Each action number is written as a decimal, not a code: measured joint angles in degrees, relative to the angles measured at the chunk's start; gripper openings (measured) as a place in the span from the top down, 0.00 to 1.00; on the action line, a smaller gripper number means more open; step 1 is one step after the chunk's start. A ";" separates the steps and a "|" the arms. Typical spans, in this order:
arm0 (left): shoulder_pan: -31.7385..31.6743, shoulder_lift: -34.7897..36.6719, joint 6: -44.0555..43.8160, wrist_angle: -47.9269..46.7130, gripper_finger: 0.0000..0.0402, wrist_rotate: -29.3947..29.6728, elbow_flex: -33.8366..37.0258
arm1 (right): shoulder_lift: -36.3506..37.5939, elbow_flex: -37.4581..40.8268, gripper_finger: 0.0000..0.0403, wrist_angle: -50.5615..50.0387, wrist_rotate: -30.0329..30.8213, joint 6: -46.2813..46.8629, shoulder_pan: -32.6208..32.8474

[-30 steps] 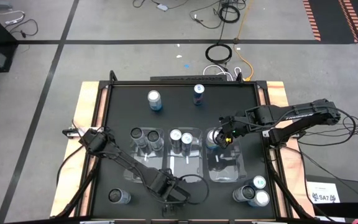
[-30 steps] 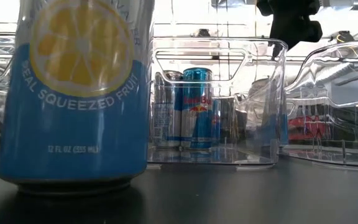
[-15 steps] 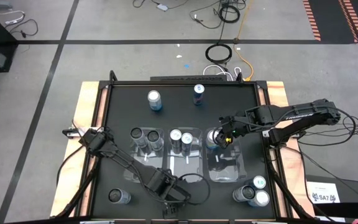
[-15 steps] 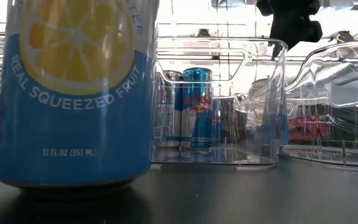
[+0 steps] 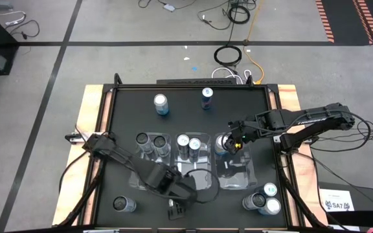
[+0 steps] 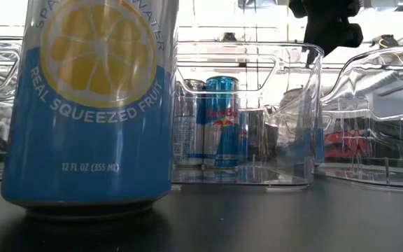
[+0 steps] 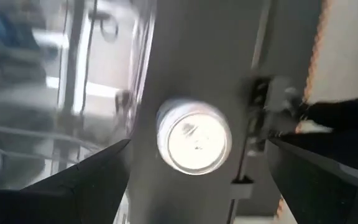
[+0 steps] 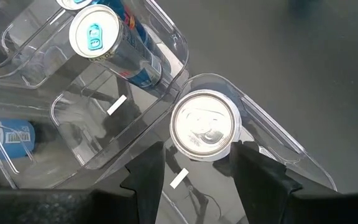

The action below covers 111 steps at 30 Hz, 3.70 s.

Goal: Sort soda cans
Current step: Move the top white and blue soda can to the bottom of the table

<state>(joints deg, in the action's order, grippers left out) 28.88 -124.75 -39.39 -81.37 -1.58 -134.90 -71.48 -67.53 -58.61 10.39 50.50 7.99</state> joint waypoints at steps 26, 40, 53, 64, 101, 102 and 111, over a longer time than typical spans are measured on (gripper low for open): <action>-39.21 26.77 48.24 -1.98 0.07 10.32 0.33 | -0.02 0.02 0.57 8.16 4.84 3.63 -0.02; -72.74 26.46 48.76 12.86 0.07 -15.21 27.08 | -0.02 0.02 0.57 10.71 12.61 15.28 -0.02; -83.78 32.02 48.74 33.12 0.07 -14.97 51.60 | -3.57 0.04 0.57 10.95 12.33 17.47 -0.02; -83.00 31.89 45.98 34.89 0.07 -14.37 51.66 | -7.06 0.04 0.57 11.41 12.58 17.42 -0.15; -70.38 31.86 36.65 39.76 0.07 -9.19 62.69 | -8.07 0.07 0.57 11.89 12.04 15.87 -0.15; -70.36 31.86 36.65 40.13 0.07 -9.19 62.51 | -8.07 0.07 0.57 11.89 12.07 15.87 -0.15; -70.23 31.92 35.17 37.79 0.07 -9.21 63.11 | -8.07 0.07 0.57 12.13 12.02 16.20 -0.13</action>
<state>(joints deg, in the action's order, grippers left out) -41.34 -92.83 -4.22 -43.58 -10.79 -71.79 -79.55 -67.46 -46.48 22.41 66.70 7.86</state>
